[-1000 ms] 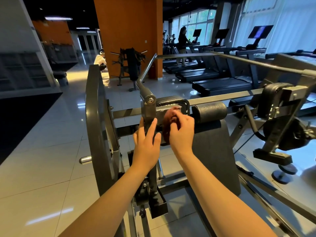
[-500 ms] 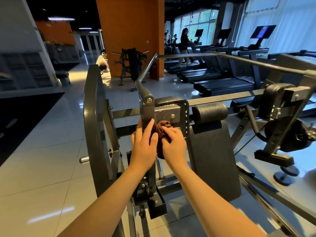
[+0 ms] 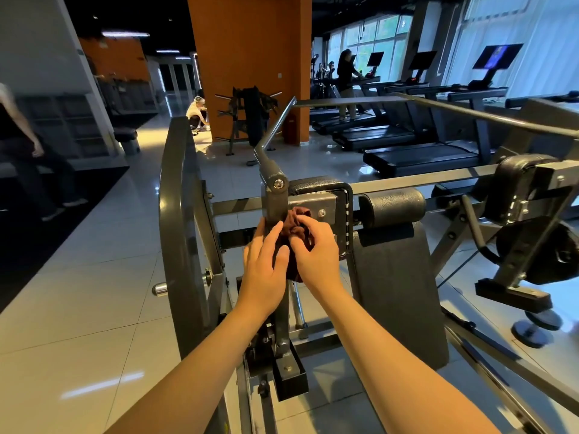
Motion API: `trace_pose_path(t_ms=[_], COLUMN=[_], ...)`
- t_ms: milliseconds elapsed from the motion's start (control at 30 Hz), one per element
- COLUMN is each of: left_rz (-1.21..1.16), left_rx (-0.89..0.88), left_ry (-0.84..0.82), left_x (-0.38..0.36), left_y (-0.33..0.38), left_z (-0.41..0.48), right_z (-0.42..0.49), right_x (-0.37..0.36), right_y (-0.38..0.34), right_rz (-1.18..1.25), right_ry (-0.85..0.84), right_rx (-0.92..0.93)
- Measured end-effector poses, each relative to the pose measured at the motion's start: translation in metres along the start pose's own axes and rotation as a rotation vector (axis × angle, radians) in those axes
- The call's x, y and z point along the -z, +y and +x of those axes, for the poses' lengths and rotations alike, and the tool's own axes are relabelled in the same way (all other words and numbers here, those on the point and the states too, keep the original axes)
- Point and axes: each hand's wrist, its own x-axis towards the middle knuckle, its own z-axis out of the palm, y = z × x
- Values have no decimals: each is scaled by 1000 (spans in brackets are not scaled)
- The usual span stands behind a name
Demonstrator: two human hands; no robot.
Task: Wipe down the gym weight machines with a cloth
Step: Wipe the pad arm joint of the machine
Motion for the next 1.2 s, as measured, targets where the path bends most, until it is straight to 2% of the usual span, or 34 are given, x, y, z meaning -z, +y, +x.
trace_pose_path(t_ms=[67, 167, 200, 300, 367, 500, 667, 733, 933, 1033, 1133, 1200], left_rz=[27, 41, -5, -269, -357, -416, -409, -383, -447, -445, -232, -100], left_rx=[-16, -60, -56, 35, 98, 183, 290, 319, 256, 259, 99, 13], left_ry=[44, 157, 129, -95, -107, -73, -206, -199, -67, -100, 0, 104], left_x=[-4, -11, -13, -14, -14, -15, -23, -23, -22, -22, -16, -9], left_y=[4, 10, 13, 26, 31, 31, 26, 26, 34, 35, 24, 18], left_z=[-4, -12, -14, -18, -18, -21, -23, -23, -22, -15, -6, -7], right_z=[-8, -21, -24, -29, -33, -46, -62, -65, -71, -65, -52, -39], right_x=[5, 12, 15, 27, 37, 56, 66, 69, 65, 57, 50, 44], right_y=[4, 6, 6, 4, 4, 8, 14, 14, 6, 2, -3, -5], right_rz=[48, 232, 287, 415, 506, 462, 477, 483, 710, 694, 609, 511], right_ry=[-35, 21, 21, -54, -121, -74, -130, -119, -181, -196, -142, -28], right_rx=[-38, -160, -195, -260, -293, -304, -354, -368, -450, -409, -317, -238])
